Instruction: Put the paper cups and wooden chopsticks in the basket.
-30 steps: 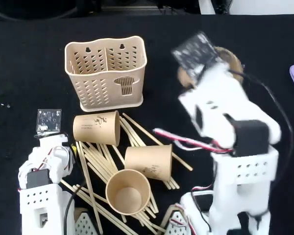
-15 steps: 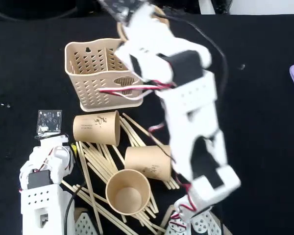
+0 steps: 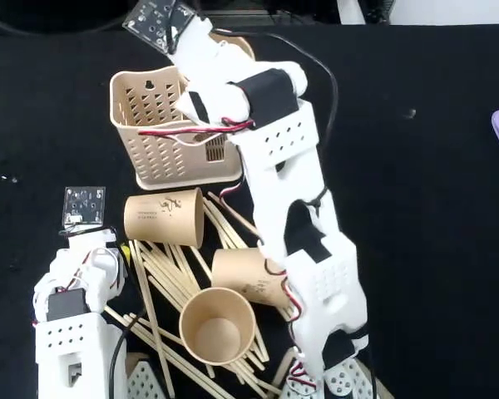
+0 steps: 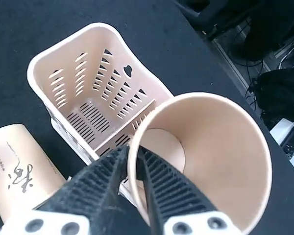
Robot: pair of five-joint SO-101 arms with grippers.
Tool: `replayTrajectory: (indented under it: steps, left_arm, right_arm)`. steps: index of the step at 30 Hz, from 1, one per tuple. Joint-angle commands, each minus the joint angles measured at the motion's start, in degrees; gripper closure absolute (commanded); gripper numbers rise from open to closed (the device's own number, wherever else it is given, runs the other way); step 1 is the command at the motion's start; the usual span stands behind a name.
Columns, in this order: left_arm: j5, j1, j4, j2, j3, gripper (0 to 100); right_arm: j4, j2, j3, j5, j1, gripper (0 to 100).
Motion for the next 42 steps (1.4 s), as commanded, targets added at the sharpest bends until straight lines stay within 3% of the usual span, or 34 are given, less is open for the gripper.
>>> replayTrajectory:
  steps: [1,3,5,12,23,31,38,42]
  left_arm:
    - [0.8,-0.2,-1.1,-0.5,-0.5,80]
    - [0.8,-0.2,-1.1,-0.5,-0.5,80]
    - [0.8,-0.2,-1.1,-0.5,-0.5,80]
    - [0.8,-0.2,-1.1,-0.5,-0.5,80]
    - [0.8,-0.2,-1.1,-0.5,-0.4,80]
    - [0.8,-0.1,-1.1,-0.5,-0.4,80]
    - [0.8,-0.1,-1.1,-0.5,-0.4,80]
    - [0.8,-0.1,-1.2,-0.5,0.0,80]
  right_arm:
    - [1.5,-0.8,-2.4,0.2,-0.6,83.4]
    - [1.6,-2.1,-4.5,-2.5,-0.4,74.7]
    - [1.7,-4.3,-6.1,-4.0,-0.4,72.2]
    - [1.9,-18.1,1.8,-6.2,-0.5,81.6]
    - [1.8,-53.5,50.5,-6.9,-5.3,82.1]
    - [1.1,-69.4,91.7,-6.9,0.3,82.1]
    - [0.8,-69.8,106.6,-7.5,2.1,74.0]
    - [0.8,-69.8,110.6,-7.0,2.1,74.7]
